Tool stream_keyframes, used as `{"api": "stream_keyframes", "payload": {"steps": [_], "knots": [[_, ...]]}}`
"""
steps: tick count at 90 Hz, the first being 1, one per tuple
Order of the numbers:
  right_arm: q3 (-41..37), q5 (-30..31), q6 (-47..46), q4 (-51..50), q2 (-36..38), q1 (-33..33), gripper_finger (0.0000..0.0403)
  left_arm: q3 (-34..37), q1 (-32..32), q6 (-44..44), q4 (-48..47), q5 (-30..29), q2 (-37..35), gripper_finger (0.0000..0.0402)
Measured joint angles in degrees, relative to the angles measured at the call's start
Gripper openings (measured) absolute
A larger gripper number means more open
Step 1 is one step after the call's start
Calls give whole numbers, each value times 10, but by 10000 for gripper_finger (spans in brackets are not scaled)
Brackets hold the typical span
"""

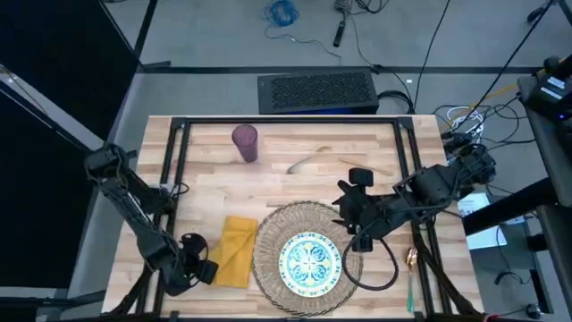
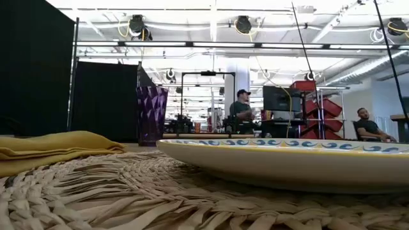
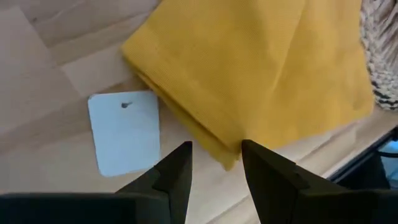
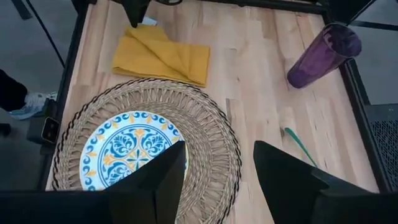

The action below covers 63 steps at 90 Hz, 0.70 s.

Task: Set table place
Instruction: Fold the yellow table napkin

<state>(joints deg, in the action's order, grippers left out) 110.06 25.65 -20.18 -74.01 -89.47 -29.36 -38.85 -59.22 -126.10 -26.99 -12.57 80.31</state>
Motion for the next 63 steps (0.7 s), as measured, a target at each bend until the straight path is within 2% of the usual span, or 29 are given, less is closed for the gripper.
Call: {"api": "stream_keyframes", "payload": {"steps": [45, 63], "knots": [[0, 0, -1, 3, 0, 0, 178, 0, 21, 37, 50, -44, 29, 123], [0, 0, -2, 4, 0, 0, 178, 0, 25, 63, 65, -49, 29, 78]]}}
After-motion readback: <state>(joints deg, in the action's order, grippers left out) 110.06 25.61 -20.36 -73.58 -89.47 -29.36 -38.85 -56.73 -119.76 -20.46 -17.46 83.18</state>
